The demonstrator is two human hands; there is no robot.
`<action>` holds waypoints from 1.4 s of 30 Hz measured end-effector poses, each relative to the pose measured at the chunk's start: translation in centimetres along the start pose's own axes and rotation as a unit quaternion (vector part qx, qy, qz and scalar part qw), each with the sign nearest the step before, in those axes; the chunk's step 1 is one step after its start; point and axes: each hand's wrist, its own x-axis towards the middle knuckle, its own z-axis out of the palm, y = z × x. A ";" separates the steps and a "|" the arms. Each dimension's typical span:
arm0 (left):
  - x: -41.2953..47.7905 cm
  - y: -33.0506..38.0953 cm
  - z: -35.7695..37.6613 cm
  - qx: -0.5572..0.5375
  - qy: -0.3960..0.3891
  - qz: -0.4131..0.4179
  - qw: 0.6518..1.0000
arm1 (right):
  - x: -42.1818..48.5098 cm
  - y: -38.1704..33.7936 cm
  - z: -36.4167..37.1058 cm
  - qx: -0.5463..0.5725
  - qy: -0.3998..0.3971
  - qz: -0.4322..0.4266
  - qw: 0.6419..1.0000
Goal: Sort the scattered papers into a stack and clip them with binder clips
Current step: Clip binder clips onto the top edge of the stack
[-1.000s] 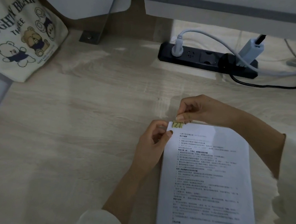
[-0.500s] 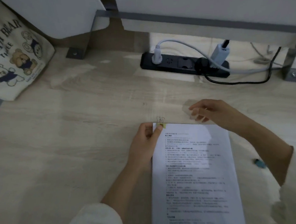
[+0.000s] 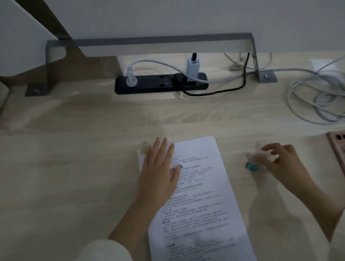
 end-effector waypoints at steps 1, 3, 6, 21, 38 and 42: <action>0.1 0.5 0.4 0.010 -0.028 0.028 0.999 | -0.3 0.0 0.4 0.009 0.003 0.004 1.000; -0.1 1.0 1.5 0.027 -0.072 0.049 0.996 | -0.6 0.0 1.2 0.038 0.012 0.007 0.999; -0.6 0.7 2.6 0.048 -0.082 0.045 0.994 | -0.7 -0.3 2.1 0.073 0.018 -0.015 0.997; -0.1 4.7 -0.3 -0.252 -0.065 -0.065 0.963 | -2.4 -5.6 0.6 0.352 -0.089 0.025 0.931; 2.9 6.2 -3.3 -0.436 -0.095 -0.131 0.885 | -0.9 -10.3 3.5 0.355 -0.257 -0.100 0.893; 4.4 2.2 -3.5 -0.124 -0.015 -0.045 0.991 | 1.3 -11.3 3.6 0.355 -0.236 -0.121 0.896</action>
